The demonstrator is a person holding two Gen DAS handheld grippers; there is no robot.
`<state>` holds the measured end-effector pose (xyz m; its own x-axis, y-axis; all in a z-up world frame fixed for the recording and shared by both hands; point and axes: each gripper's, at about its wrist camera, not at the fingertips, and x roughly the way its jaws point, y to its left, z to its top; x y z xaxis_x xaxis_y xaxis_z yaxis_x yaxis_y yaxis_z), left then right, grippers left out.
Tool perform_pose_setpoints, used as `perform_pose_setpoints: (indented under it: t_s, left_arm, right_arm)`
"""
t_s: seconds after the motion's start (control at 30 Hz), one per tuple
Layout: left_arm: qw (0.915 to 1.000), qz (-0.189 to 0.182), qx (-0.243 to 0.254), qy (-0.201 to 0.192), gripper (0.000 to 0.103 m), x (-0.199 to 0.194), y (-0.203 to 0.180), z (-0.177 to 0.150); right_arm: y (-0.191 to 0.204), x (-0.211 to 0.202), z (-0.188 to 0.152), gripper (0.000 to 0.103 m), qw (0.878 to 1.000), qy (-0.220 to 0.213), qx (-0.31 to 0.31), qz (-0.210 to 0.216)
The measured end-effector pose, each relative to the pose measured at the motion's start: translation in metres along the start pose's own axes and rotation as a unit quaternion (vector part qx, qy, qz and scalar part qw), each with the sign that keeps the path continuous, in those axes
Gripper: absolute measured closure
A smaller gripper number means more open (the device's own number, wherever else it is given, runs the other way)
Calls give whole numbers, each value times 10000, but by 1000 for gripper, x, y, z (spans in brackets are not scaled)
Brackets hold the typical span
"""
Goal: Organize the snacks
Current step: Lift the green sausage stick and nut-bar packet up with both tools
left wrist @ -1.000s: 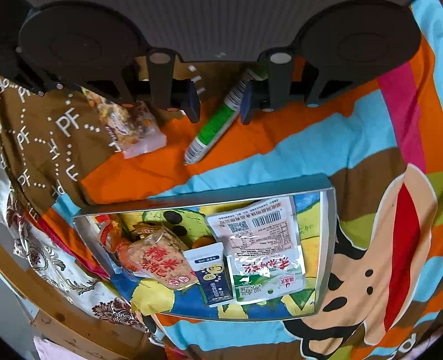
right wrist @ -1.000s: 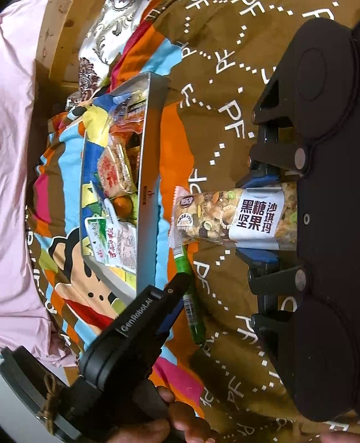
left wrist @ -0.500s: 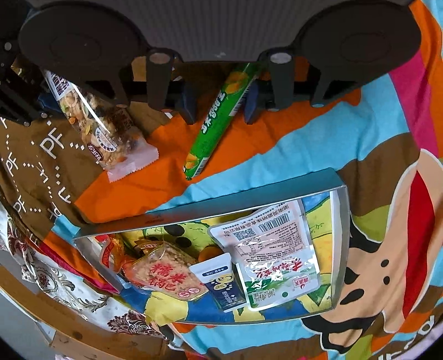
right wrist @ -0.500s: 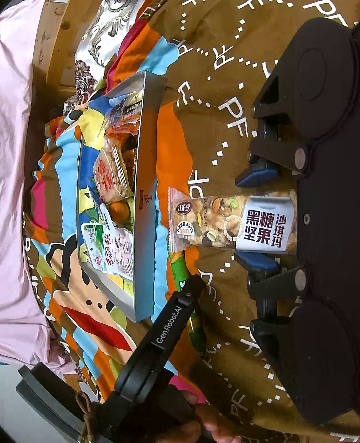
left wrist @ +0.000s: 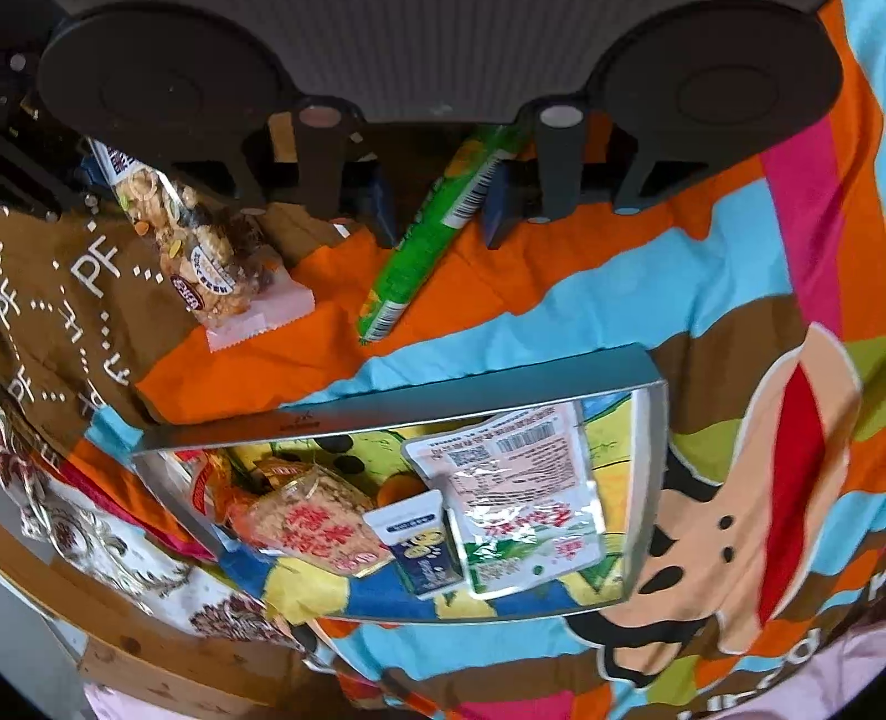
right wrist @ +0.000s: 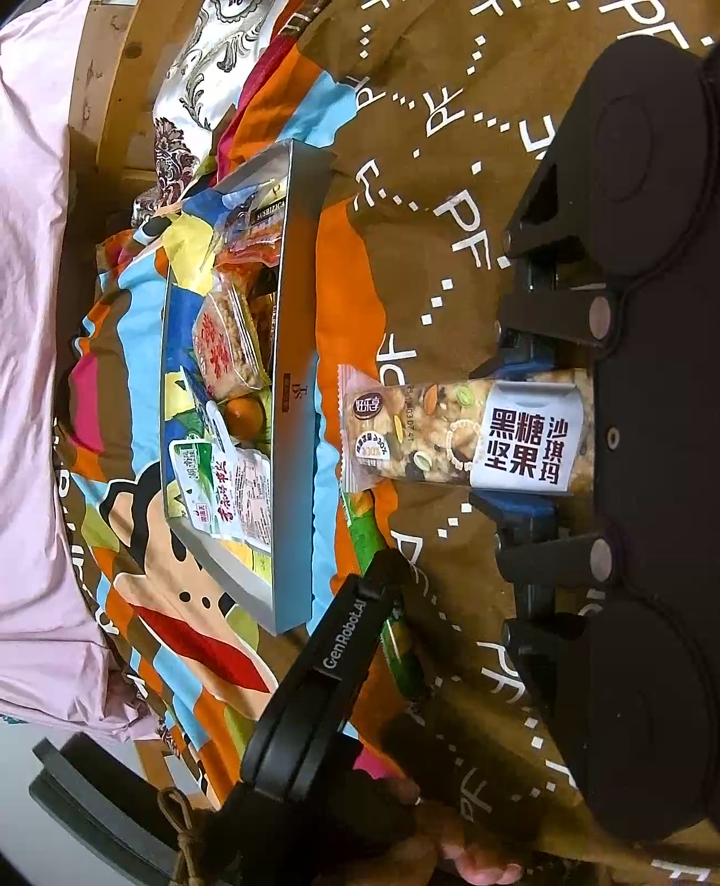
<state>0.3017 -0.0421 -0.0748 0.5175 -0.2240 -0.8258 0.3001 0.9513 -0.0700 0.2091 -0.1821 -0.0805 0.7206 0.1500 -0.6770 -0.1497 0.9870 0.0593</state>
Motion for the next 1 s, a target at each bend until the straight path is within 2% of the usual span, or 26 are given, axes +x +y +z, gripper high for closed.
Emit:
perform_pose_setpoints:
  t_s: [0.13, 0.27, 0.5, 0.6, 0.8, 1.0]
  left_arm:
    - [9994, 12, -326, 63, 77, -9, 1, -5]
    - [9966, -145, -798, 163, 82, -17, 5, -11]
    - [9934, -283, -1097, 175, 84, -36, -2, -30]
    - [9893, -418, -1389, 169, 84, -43, -3, -40]
    - [9845, -533, -1670, -69, 84, -59, -9, -62]
    - [9844, -359, -1643, -513, 84, -76, -25, -84]
  right_arm:
    - [0, -9, -1, 62, 10000, -20, -36, -31]
    - [-4, -20, -3, 62, 9999, -61, 32, -76]
    - [-7, -40, -11, 62, 9998, -147, 55, -146]
    - [-9, -50, -14, 62, 9996, -194, 85, -167]
    - [-16, -67, -17, 62, 9989, -371, 241, -179]
    - [-24, -81, -20, 62, 9973, -553, 466, -138]
